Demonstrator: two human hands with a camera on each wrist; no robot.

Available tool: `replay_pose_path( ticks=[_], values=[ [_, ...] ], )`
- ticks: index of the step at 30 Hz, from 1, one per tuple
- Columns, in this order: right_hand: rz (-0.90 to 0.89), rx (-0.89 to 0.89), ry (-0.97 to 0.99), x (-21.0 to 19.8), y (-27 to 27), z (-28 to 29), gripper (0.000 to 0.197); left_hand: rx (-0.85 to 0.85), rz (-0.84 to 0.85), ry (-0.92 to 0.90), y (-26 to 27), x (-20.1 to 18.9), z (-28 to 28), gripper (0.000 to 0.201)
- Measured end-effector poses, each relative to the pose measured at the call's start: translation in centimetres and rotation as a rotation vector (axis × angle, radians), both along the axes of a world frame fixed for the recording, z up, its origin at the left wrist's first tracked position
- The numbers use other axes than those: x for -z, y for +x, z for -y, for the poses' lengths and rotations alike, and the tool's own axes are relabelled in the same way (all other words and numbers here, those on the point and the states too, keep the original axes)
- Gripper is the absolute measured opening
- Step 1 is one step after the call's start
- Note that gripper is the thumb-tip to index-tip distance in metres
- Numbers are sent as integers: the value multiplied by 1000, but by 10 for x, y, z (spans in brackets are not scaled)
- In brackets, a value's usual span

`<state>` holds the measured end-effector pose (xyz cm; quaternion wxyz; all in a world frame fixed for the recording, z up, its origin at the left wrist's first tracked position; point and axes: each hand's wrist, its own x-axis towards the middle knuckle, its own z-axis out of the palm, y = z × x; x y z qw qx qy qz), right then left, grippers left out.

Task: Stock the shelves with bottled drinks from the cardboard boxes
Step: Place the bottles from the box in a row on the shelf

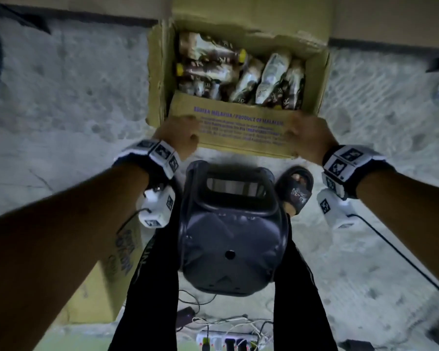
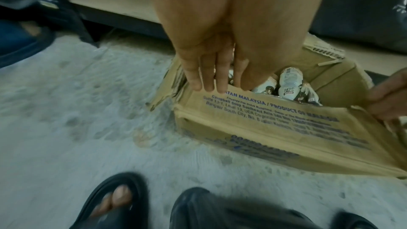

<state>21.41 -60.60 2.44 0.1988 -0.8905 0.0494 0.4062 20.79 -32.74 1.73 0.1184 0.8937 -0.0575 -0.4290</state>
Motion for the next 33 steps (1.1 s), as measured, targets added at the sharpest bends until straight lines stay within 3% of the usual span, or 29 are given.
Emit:
replay_pose_path(
  ticks=[4,7,9,10,11,13,16,20,22,24,27,30,33],
  values=[
    [40,-42,-17,54,8,2,49,70,143,54,30,46,9,47],
    [-2,-178,-139,77,0,1,63,150,87,99,32,78,2,63],
    [57,-202,-263,74,-6,-1,66,174,-21,-7,25,82,-6,67],
    [108,-187,-304,67,-8,-2,66,185,-33,-49,22,78,-8,70],
    [157,-151,-333,57,-8,-4,65,196,-21,24,18,70,-5,73],
    [219,-79,-314,39,-7,0,58,130,144,141,9,46,-1,78],
    [171,0,-192,3,-15,7,48,-59,215,71,-9,0,0,75],
    [108,-30,-111,-43,-73,1,38,-73,365,170,-34,-56,1,62],
    [-77,-140,-71,-52,-112,-3,38,-70,318,170,-43,-72,-1,60],
    [-231,-191,-40,-56,-139,-5,31,-78,98,93,-53,-77,-5,53],
    [-233,-113,-41,-58,-142,-10,26,-6,-236,-14,-72,-72,-13,35],
    [-127,-45,-70,-44,-113,-16,41,52,-233,-4,-76,-63,-21,22],
    [-15,46,-30,-19,-60,-22,38,0,-167,-23,-51,-36,-16,18]
  ],
)
